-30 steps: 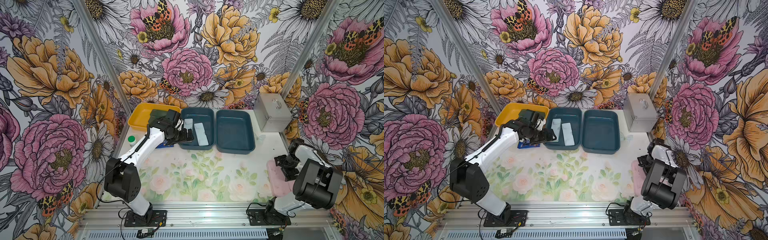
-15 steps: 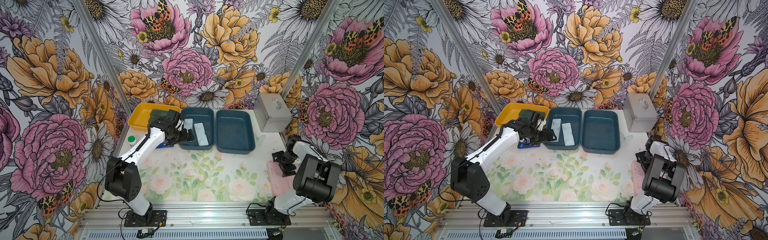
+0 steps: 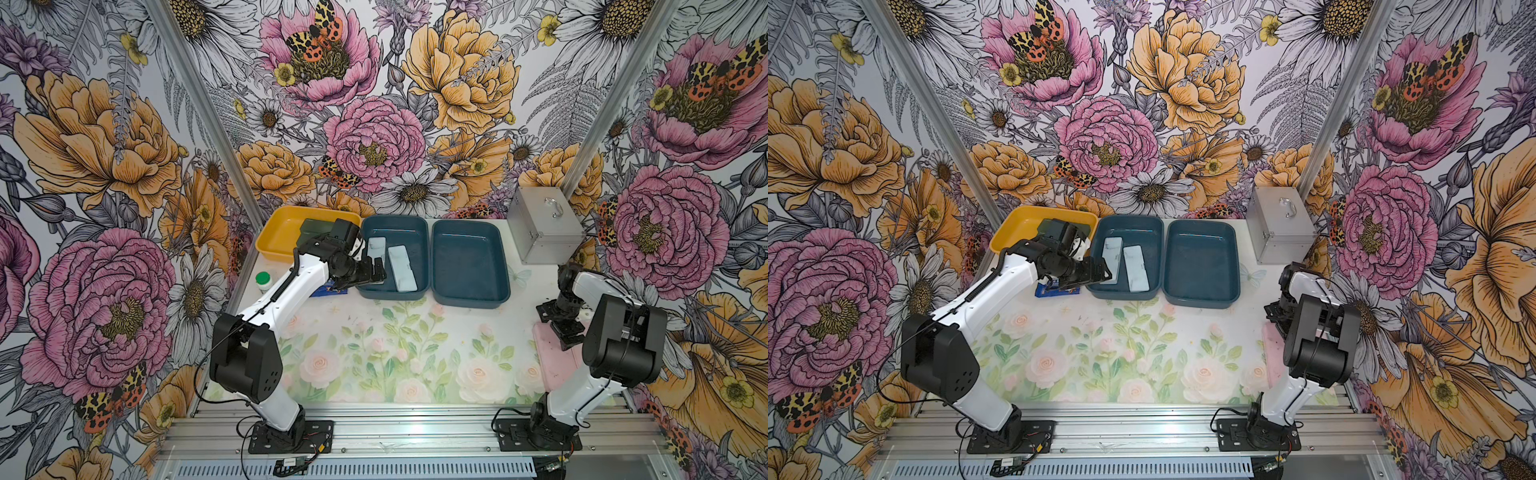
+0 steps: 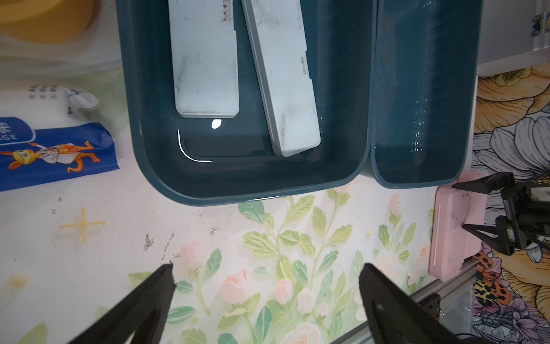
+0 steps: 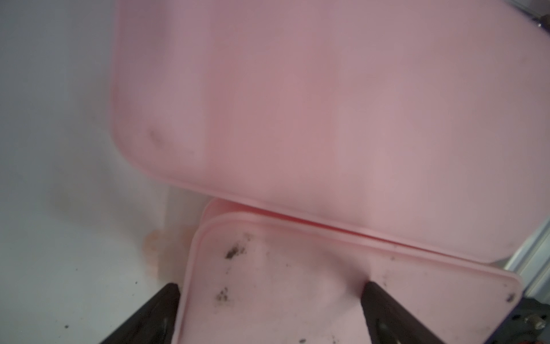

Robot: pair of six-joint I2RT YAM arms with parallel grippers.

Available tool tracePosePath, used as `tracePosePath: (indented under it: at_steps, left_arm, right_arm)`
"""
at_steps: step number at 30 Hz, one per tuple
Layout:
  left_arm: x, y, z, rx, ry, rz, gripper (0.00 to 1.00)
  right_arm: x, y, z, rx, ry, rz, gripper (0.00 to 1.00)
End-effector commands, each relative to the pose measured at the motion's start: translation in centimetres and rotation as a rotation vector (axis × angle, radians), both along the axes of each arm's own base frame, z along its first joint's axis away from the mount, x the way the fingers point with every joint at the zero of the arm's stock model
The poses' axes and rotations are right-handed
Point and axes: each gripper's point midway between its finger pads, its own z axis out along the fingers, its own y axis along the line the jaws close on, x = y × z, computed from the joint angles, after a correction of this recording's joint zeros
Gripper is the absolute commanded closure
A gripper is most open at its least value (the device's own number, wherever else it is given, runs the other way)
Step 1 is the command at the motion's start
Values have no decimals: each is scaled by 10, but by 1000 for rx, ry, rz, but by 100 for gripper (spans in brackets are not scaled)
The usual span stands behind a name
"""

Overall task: Place the pencil cases by color into the storage box
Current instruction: Adjust the pencil case at the corner of the board.

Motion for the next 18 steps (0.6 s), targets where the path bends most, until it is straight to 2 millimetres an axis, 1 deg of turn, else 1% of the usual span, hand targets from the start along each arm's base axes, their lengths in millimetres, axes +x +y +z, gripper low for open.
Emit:
tracePosePath:
  at_steps: [1,7,10,14,18]
  left_arm:
    - [8,0,3,-20,-30,-14,1]
    - [9,-1,4,-25,-33,-14,1]
    - [9,-1,5,-26,-34,-14,1]
    - [9,-1,5,-27,-35,-14,1]
    - [9,-2,7,-32,-36,-17,1]
  right_arm:
    - [-32,37,-32,134,136,1,5]
    - [-24,48,-32,139,110,17,9]
    - [-15,54,-31,142,81,41,10]
    - [11,67,-30,168,3,88,10]
    - [38,71,-16,156,-63,150,8]
